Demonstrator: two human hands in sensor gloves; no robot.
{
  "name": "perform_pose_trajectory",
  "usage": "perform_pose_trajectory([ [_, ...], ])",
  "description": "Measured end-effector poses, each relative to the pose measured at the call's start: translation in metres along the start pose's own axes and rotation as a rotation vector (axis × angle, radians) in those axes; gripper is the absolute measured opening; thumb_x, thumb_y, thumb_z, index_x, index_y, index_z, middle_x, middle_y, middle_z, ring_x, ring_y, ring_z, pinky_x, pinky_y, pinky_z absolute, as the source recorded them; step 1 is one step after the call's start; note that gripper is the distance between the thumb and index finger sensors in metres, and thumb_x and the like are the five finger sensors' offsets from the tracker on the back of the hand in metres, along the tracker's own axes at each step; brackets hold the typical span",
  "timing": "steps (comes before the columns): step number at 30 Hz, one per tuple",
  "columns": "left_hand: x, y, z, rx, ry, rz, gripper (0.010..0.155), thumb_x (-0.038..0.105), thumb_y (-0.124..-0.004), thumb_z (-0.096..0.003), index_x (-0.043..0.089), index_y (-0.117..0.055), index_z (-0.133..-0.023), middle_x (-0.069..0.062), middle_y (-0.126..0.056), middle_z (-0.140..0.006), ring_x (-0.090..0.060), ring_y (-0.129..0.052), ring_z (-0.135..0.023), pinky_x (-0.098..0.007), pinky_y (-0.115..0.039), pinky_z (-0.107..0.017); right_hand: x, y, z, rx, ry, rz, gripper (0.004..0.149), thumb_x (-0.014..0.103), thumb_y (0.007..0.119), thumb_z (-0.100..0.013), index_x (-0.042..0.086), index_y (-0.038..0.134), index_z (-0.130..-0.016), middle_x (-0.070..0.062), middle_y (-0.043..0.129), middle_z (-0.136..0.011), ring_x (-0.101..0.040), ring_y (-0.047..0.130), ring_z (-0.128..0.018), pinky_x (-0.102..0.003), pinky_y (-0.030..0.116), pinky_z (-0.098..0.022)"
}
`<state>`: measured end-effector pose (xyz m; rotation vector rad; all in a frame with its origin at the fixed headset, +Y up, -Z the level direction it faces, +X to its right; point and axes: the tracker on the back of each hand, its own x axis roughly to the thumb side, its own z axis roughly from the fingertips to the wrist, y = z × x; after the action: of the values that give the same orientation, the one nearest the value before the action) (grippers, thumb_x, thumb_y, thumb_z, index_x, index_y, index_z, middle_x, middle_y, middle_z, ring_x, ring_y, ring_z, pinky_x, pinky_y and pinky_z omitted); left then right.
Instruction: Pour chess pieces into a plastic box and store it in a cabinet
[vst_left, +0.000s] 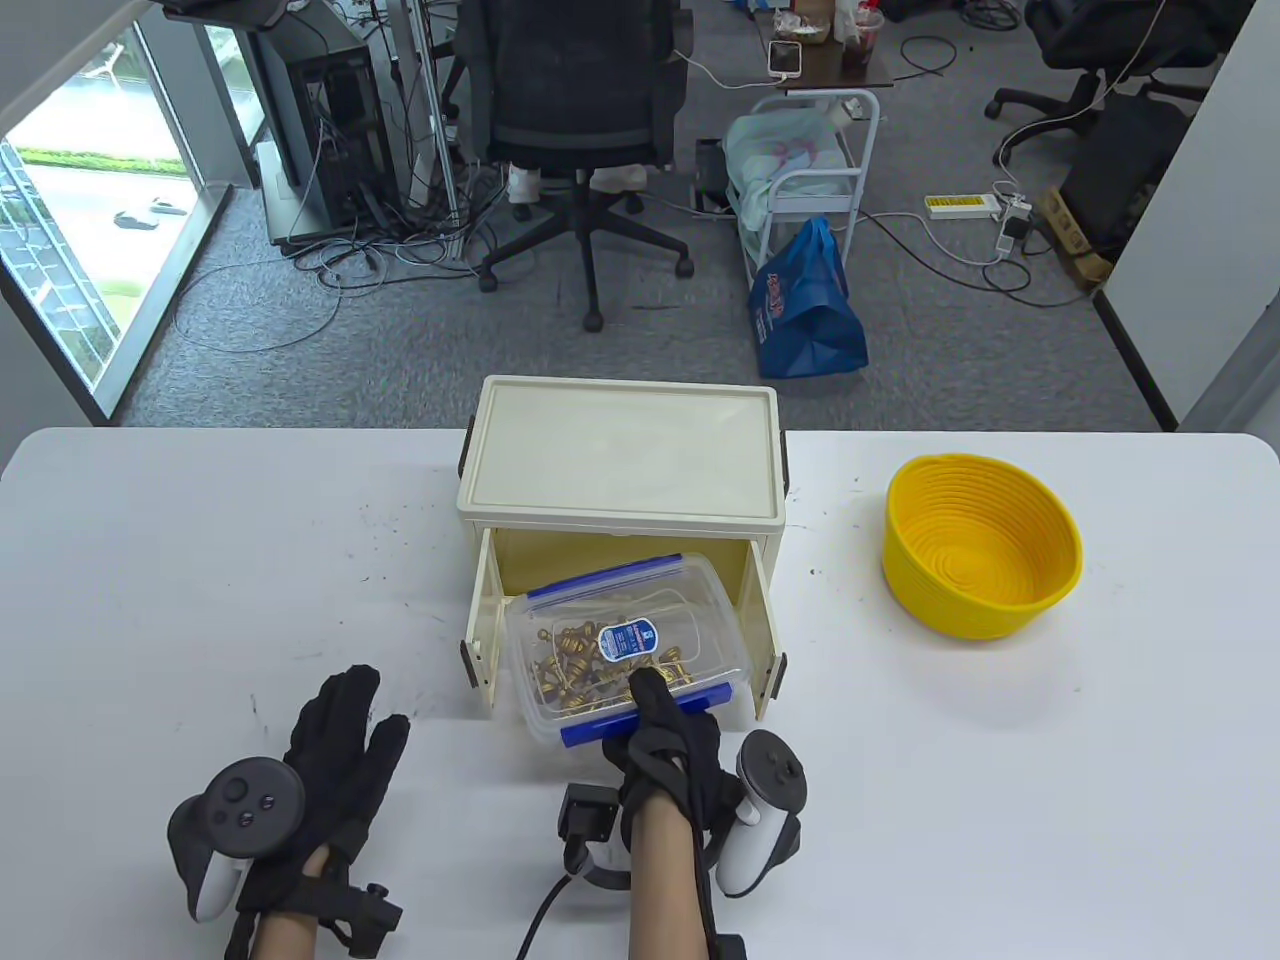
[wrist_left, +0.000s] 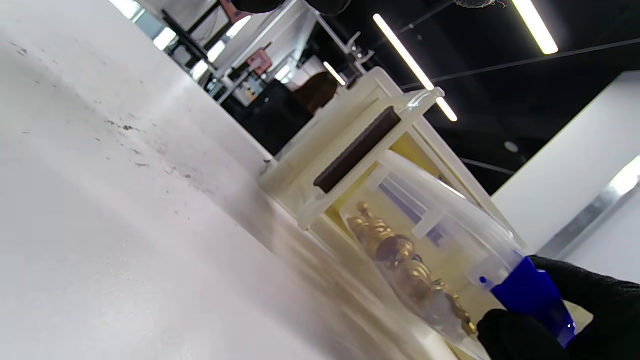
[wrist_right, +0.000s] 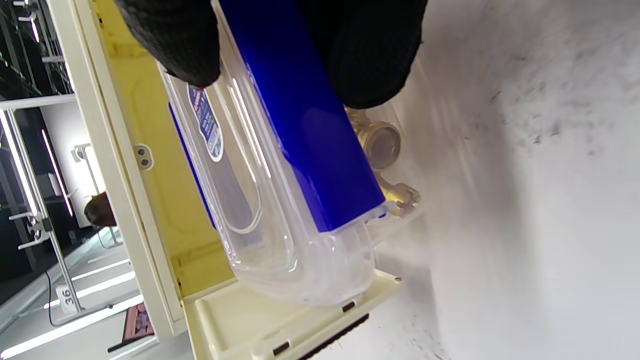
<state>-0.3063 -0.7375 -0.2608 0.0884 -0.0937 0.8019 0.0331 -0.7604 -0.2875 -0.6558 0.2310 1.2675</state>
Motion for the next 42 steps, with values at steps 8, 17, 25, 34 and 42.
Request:
perform_pose_trajectory([
  [8, -0.004, 0.003, 0.0, 0.0, 0.01, 0.052, 0.08, 0.059, -0.048, -0.0696, 0.008, -0.036, -0.129, -0.037, -0.035, -0.127, -0.069, -0.032, -0.109, -0.086, -0.034, -0.064, 0.008, 0.022, -0.014, -0.058, -0.01, -0.037, 0.074, 0.048, 0.086, -0.058, 0.004, 0.043, -0.099, -0.018, 0.063, -0.093, -0.037, 0.087, -0.068, -0.034, 0.087, -0.047],
  [17, -0.007, 0.006, 0.002, 0.008, 0.007, 0.075, 0.08, 0.059, -0.049, -0.0698, 0.006, -0.037, -0.129, -0.038, -0.035, -0.127, -0.07, -0.032, -0.108, -0.086, -0.034, -0.063, 0.019, 0.046, -0.031, -0.049, 0.001, -0.065, 0.074, 0.05, 0.083, -0.061, 0.005, 0.039, -0.1, -0.016, 0.06, -0.095, -0.035, 0.086, -0.071, -0.032, 0.086, -0.05],
  [25, -0.007, 0.015, 0.006, 0.039, -0.024, 0.148, 0.08, 0.058, -0.049, -0.0701, 0.005, -0.037, -0.129, -0.039, -0.036, -0.126, -0.071, -0.032, -0.107, -0.086, -0.035, -0.063, 0.032, 0.054, -0.053, -0.057, -0.007, -0.071, 0.074, 0.05, 0.082, -0.062, 0.005, 0.038, -0.1, -0.016, 0.059, -0.096, -0.035, 0.085, -0.072, -0.032, 0.086, -0.051],
  [34, -0.006, 0.013, 0.006, 0.028, -0.018, 0.11, 0.08, 0.058, -0.049, -0.0702, 0.005, -0.037, -0.129, -0.039, -0.035, -0.126, -0.071, -0.032, -0.107, -0.086, -0.035, -0.063, 0.042, 0.066, -0.074, -0.038, -0.031, -0.102, 0.074, 0.051, 0.081, -0.062, 0.006, 0.037, -0.101, -0.015, 0.058, -0.096, -0.034, 0.085, -0.073, -0.031, 0.086, -0.052],
  [42, -0.006, 0.011, 0.006, 0.009, -0.014, 0.114, 0.08, 0.058, -0.048, -0.0705, 0.004, -0.037, -0.129, -0.04, -0.035, -0.126, -0.071, -0.032, -0.106, -0.086, -0.035, -0.062, 0.047, 0.074, -0.097, -0.014, -0.053, -0.139, 0.073, 0.051, 0.081, -0.063, 0.007, 0.037, -0.101, -0.015, 0.058, -0.096, -0.033, 0.085, -0.074, -0.03, 0.086, -0.053],
])
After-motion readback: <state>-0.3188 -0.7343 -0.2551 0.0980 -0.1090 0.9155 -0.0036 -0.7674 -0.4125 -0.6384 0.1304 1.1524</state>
